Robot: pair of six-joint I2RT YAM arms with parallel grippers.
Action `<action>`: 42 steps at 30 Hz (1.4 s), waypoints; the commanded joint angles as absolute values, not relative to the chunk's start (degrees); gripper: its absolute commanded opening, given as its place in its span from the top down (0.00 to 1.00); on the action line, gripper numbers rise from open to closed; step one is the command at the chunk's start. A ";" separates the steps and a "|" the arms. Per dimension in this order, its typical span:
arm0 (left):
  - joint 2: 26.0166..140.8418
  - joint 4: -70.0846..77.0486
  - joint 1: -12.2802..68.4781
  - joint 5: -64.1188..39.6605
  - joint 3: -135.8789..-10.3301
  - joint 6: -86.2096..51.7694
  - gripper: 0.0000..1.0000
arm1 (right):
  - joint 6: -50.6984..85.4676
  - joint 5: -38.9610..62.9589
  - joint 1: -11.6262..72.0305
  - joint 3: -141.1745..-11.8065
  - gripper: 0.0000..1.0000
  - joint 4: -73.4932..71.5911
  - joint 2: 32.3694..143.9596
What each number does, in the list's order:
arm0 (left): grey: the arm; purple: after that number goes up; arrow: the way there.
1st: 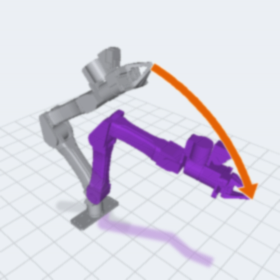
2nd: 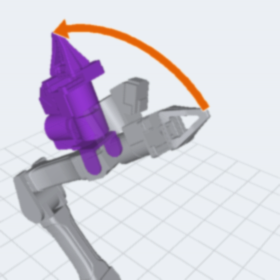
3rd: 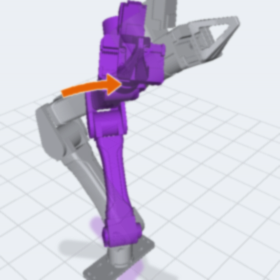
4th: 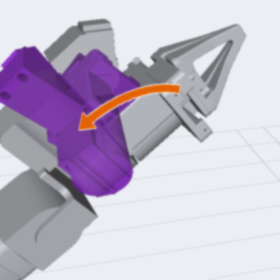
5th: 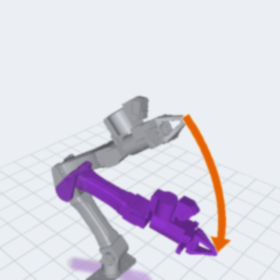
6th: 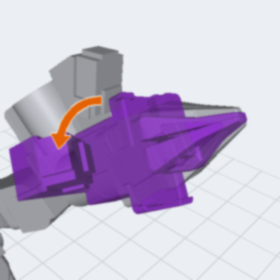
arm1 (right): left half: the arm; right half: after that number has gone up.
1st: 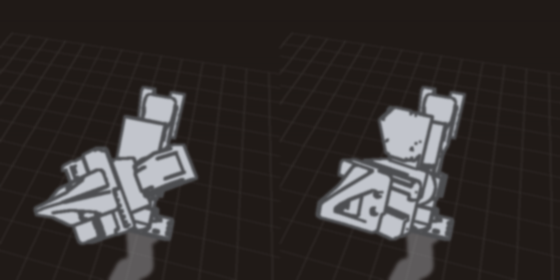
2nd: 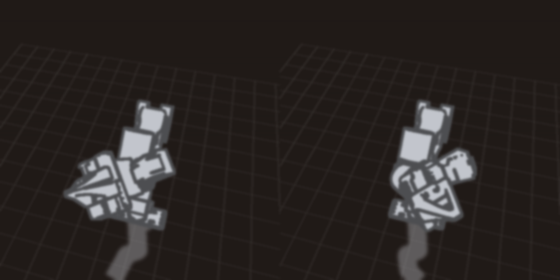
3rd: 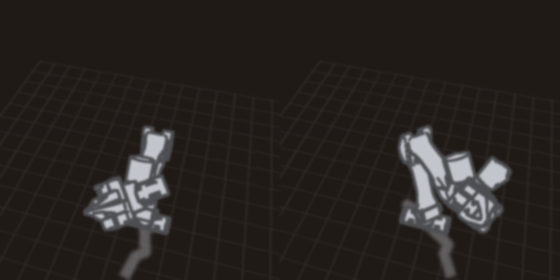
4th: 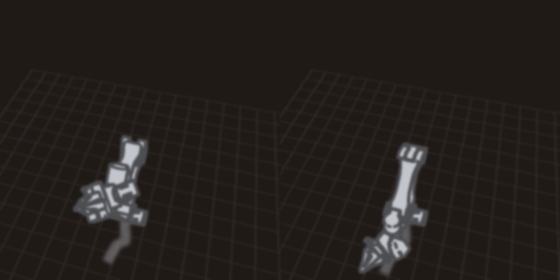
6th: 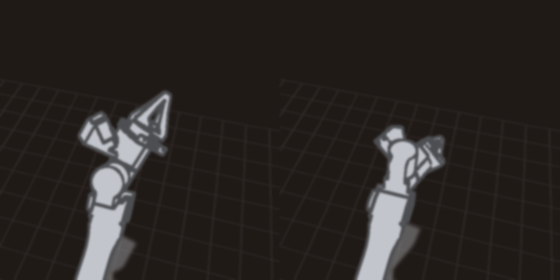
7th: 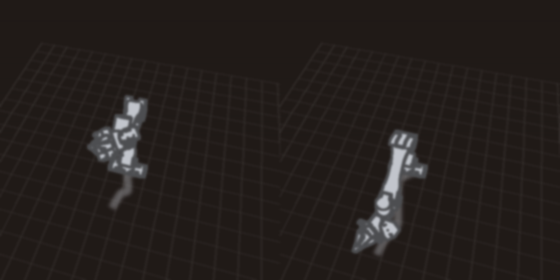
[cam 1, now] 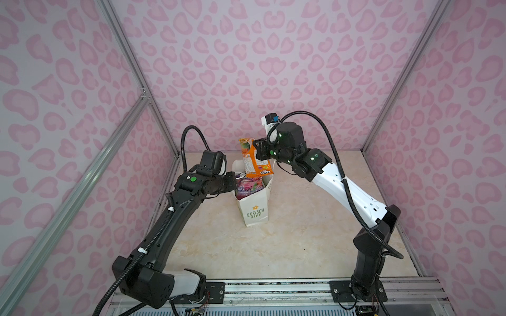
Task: Place the snacks into the paper bag
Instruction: Place the snack in the paper bag.
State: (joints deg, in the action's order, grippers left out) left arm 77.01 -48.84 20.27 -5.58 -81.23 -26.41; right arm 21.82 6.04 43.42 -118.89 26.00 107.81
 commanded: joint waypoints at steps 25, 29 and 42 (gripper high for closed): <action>76.81 -48.35 20.23 -6.68 -81.30 -26.30 0.96 | 21.33 9.14 47.19 -119.94 1.00 26.82 113.80; 76.62 -48.38 20.29 -6.51 -81.30 -26.29 0.96 | 21.88 9.32 47.29 -118.91 1.00 26.83 114.43; 76.44 -48.47 20.25 -6.20 -81.39 -26.28 0.96 | 19.27 4.47 48.06 -109.16 1.00 29.77 109.55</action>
State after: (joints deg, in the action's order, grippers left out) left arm 76.95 -49.67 20.27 -5.58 -81.23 -26.41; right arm 20.93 6.11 47.62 -110.37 27.20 110.06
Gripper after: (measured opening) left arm 0.059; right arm 0.049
